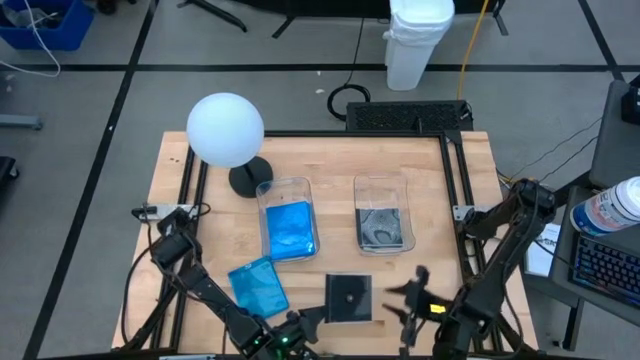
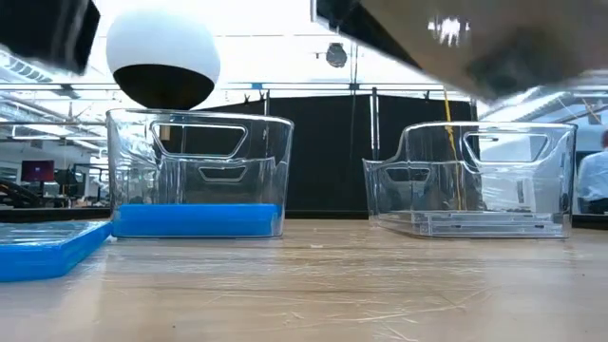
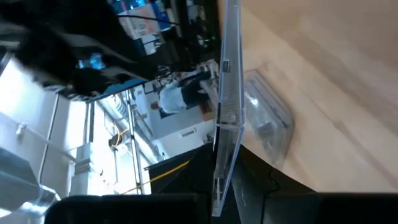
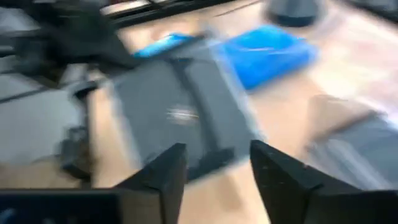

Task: Pick & place jewel cases by type
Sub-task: Put the black CD case into the right transparent bin

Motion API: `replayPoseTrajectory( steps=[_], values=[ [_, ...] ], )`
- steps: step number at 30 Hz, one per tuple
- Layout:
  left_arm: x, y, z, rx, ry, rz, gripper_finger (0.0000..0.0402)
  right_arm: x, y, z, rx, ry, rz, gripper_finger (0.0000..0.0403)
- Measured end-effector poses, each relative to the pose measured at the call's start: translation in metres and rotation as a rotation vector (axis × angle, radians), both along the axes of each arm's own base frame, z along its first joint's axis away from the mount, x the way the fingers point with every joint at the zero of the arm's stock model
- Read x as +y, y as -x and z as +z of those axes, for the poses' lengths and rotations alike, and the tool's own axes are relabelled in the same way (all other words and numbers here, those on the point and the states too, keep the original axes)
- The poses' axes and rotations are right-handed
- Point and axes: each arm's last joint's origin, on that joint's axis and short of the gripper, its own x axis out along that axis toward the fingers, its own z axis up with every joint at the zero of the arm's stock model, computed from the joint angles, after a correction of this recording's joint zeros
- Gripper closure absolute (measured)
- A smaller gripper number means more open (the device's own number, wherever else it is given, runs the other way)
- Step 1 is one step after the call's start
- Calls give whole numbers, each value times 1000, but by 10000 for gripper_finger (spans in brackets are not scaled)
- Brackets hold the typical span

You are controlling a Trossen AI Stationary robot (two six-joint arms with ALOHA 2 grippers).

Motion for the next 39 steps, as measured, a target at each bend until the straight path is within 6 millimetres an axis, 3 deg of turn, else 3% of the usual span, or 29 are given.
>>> replayPoseTrajectory(
  steps=[6,13,16,23,30,39],
  values=[
    [4,2,23,-32,29,2,362,-24,30,-11,-114,-91,-142,178],
    [8,5,48,-27,20,-34,362,-39,45,-50,-325,-379,-147,170],
    [11,3,55,-41,32,-37,361,-45,45,-63,-418,-477,-100,175],
    [11,1,59,-27,11,-72,361,-61,37,-63,-615,-582,53,185],
    [11,1,64,-37,10,-77,361,-66,25,-70,-580,-607,55,192],
    [8,12,86,-96,68,-96,360,-64,29,-71,-574,-612,45,193]
  ],
)
